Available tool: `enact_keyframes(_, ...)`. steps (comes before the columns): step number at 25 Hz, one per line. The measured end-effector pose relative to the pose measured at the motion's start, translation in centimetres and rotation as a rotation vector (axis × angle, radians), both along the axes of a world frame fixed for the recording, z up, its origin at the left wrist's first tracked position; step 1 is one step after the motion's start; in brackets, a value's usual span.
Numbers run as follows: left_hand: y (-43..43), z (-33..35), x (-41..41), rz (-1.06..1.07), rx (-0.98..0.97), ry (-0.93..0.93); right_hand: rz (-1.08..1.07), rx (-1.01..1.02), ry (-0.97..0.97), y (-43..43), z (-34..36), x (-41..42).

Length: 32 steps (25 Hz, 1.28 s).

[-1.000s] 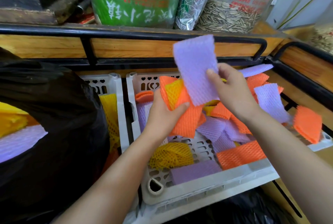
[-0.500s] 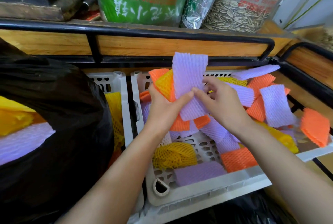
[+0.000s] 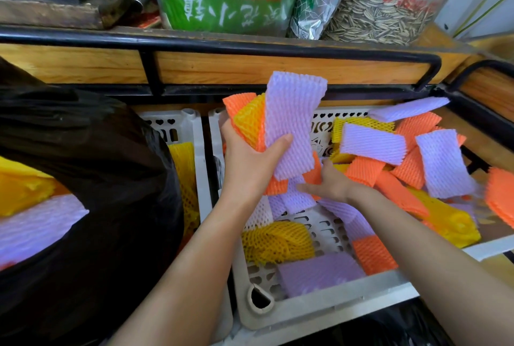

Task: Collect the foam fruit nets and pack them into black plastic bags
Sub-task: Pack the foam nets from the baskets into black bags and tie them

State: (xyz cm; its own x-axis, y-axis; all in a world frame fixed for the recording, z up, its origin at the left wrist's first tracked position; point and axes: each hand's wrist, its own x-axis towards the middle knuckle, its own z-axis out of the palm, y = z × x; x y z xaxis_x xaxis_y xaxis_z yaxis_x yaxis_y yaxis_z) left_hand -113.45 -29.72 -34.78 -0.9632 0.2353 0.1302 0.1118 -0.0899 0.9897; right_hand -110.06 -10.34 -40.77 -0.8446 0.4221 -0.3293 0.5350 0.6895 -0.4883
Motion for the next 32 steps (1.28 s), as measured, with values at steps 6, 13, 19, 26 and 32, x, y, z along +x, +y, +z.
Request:
enact_keyframes(6, -0.2, 0.1, 0.0, 0.021, 0.018, 0.011, -0.012, -0.027, -0.038, -2.6, -2.3, -2.0)
enact_keyframes(13, -0.4, 0.2, -0.3, 0.048, -0.008, 0.005, -0.169, -0.186, 0.145, -1.3, 1.5, 0.3)
enact_keyframes(19, -0.3, 0.5, 0.9, 0.025, -0.105, 0.048, -0.250, 0.126, 0.488, -2.6, 8.6, 6.3)
enact_keyframes(26, -3.8, 3.8, 5.5, 0.046, -0.121, 0.177, -0.101, 0.203, 0.690, -10.6, 14.8, 12.5)
enact_keyframes(32, -11.4, 11.2, 9.9, 0.037, -0.037, 0.398, 0.078, 0.296, 0.836, -18.7, 21.1, 14.3)
